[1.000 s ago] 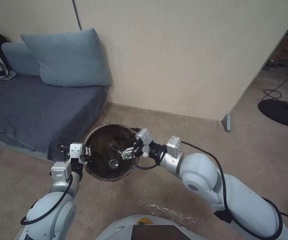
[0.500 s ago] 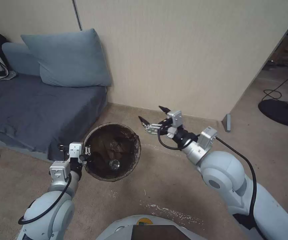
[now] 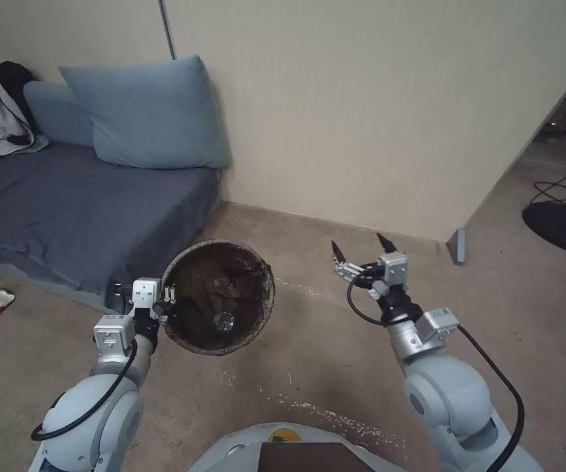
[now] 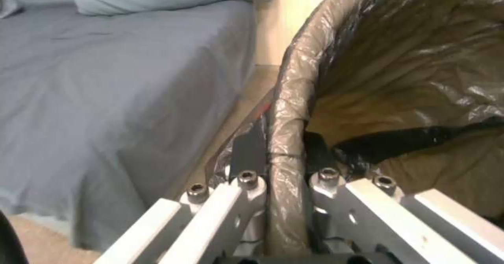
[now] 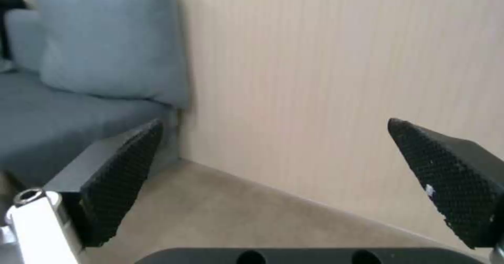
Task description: Pick up the trash bin, then pick up the garbage from the floor and place it into the trash bin.
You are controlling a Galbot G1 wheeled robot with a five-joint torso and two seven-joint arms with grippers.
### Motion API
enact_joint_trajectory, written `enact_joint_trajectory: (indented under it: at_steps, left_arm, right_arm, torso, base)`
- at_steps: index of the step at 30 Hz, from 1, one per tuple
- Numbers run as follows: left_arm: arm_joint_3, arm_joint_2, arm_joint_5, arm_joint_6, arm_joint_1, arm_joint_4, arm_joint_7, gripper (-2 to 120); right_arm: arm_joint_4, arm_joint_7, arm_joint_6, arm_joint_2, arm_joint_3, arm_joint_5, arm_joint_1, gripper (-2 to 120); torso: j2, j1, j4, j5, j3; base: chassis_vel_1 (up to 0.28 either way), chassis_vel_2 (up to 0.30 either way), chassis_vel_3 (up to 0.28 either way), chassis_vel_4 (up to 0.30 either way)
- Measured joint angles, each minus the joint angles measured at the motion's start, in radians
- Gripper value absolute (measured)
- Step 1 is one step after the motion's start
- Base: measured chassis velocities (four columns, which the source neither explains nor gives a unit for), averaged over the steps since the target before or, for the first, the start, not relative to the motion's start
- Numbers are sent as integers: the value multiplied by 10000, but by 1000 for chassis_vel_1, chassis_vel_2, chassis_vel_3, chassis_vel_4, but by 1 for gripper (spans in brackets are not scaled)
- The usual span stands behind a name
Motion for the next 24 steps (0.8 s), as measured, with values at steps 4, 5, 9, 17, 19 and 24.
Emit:
enact_joint_trajectory:
  at_steps: [4,5,9,17,19,24]
  left_arm:
    - [-27,17,-17,3,-24,0,6,3]
    - [-83,45,-53,28,-45,-1,9,3]
    - [-138,9,-60,58,-13,-67,10,3]
    - [-175,-55,-41,85,5,-162,15,3]
    - [-175,-68,-34,90,-2,-164,17,3]
    - [-197,-133,-7,94,45,-225,23,3]
  right_arm:
    - [0,2,204,215,192,-169,-326,100]
    - [-75,-17,605,465,573,-284,-803,100]
    - [-324,-156,1183,617,1262,-405,-1268,100]
    - [-415,-669,1659,1149,1998,-354,-1806,100]
    - [-446,-767,1797,1232,2098,-386,-1917,100]
    - [-482,-952,2322,1370,2513,-399,-2440,100]
  torso:
    - [0,0,1,1,0]
    - [0,0,-1,-1,0]
    - [0,0,1,1,0]
    - [0,0,0,1,0]
    - [0,0,1,1,0]
    - [0,0,0,2,0]
  base:
    - [49,40,52,37]
    - [0,0,0,0]
    - [46,52,52,47]
    - [53,61,65,71]
    - [67,66,63,56]
    - [51,61,89,68]
